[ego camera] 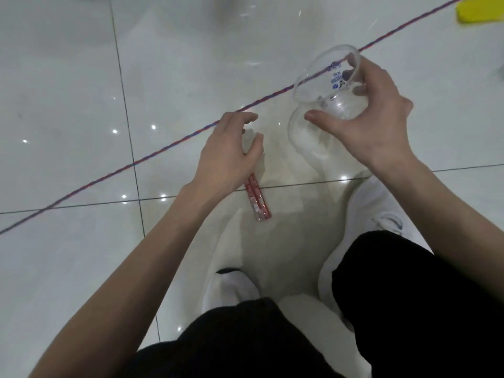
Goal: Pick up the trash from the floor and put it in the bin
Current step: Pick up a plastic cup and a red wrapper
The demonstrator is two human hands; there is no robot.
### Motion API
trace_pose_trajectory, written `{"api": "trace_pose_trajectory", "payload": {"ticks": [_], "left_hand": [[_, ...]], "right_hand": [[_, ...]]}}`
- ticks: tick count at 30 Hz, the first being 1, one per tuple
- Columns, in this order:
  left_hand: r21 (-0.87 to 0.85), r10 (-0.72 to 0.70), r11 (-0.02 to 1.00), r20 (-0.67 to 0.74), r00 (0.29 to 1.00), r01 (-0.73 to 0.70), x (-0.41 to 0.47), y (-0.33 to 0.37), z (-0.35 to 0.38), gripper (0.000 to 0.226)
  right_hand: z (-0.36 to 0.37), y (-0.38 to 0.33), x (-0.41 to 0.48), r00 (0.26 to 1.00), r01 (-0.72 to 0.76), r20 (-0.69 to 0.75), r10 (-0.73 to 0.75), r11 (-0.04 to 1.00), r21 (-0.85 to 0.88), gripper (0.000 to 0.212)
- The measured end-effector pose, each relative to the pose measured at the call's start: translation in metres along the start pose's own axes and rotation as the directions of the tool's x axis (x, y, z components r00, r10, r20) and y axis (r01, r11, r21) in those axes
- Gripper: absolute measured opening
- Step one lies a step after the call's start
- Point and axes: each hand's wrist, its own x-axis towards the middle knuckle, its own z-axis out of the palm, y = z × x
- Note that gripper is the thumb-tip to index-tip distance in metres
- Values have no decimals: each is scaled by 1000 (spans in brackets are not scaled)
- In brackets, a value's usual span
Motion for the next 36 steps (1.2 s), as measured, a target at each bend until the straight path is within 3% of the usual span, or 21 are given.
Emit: {"api": "trace_pose_trajectory", "payload": {"ticks": [7, 13, 20, 27, 32, 36], "left_hand": [[226, 31, 973, 107, 994, -55, -39, -38, 9, 52], [363, 94, 918, 200, 975, -163, -56, -60, 12, 78], [476, 186, 843, 177, 967, -249, -48, -60, 14, 56], [447, 288, 819, 225, 931, -361, -29, -51, 20, 27], [402, 258, 864, 167, 952, -305, -17, -45, 17, 18], [252, 206, 945, 30, 978, -207, -4, -36, 3, 9]], "right_hand": [[20, -15, -15, 997, 64, 44, -63, 998, -20, 95], [29, -25, -21, 993, 100, 59, -98, 995, -31, 97], [26, -31, -11, 996, 80, 44, -78, 996, -41, 96], [24, -28, -3, 999, 26, 37, -25, 999, -27, 91], [22, -29, 6, 998, -39, 47, 39, 999, -2, 92], [12, -39, 15, 996, -82, 22, 81, 996, 45, 94]]}}
